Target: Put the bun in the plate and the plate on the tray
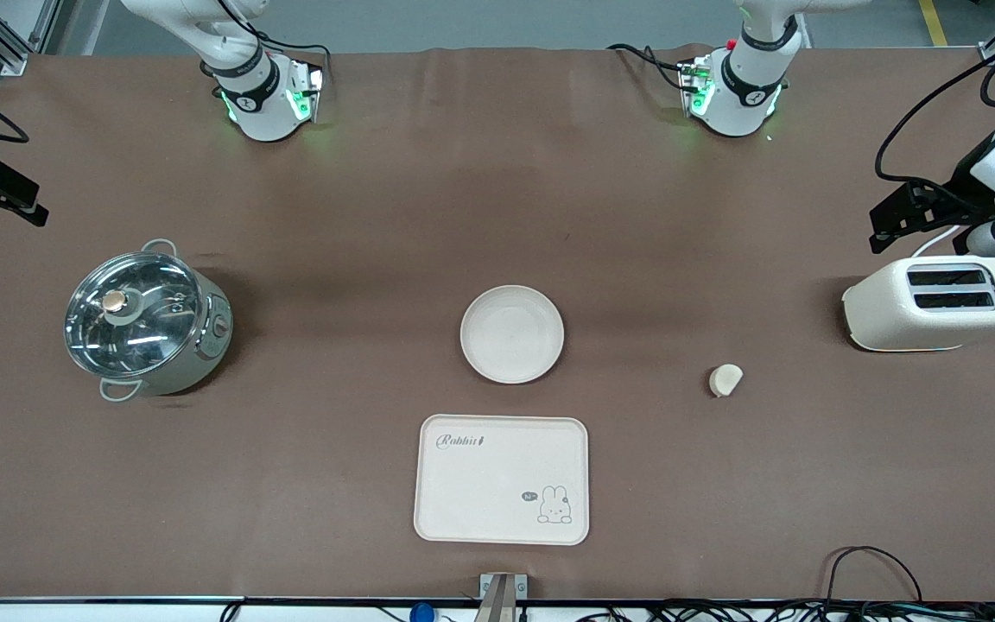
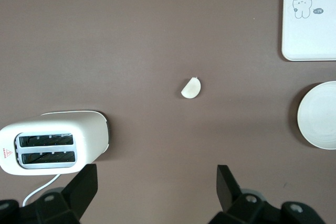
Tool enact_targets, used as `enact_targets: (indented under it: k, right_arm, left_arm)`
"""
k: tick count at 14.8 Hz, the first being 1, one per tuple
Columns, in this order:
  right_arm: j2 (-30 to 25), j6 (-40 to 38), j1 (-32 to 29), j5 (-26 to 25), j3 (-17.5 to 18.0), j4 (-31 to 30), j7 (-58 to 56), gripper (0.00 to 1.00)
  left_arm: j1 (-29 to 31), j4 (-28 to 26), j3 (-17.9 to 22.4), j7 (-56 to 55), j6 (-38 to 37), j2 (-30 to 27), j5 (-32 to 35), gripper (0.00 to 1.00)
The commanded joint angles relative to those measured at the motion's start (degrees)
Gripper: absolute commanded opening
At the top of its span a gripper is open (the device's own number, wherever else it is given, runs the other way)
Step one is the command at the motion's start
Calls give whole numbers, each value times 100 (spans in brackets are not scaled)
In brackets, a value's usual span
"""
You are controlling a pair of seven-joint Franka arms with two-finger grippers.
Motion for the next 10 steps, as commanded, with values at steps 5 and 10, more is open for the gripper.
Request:
enact_targets:
  k: [5, 10]
  right_arm:
    - [-77, 40, 294, 317, 47, -84, 2, 100]
    - [387, 496, 603, 731, 38, -233, 29, 100]
  left_arm:
    - [7, 134, -32, 107, -143, 350, 10, 100]
    - [-72, 11, -58, 151, 1005, 2159, -52, 100]
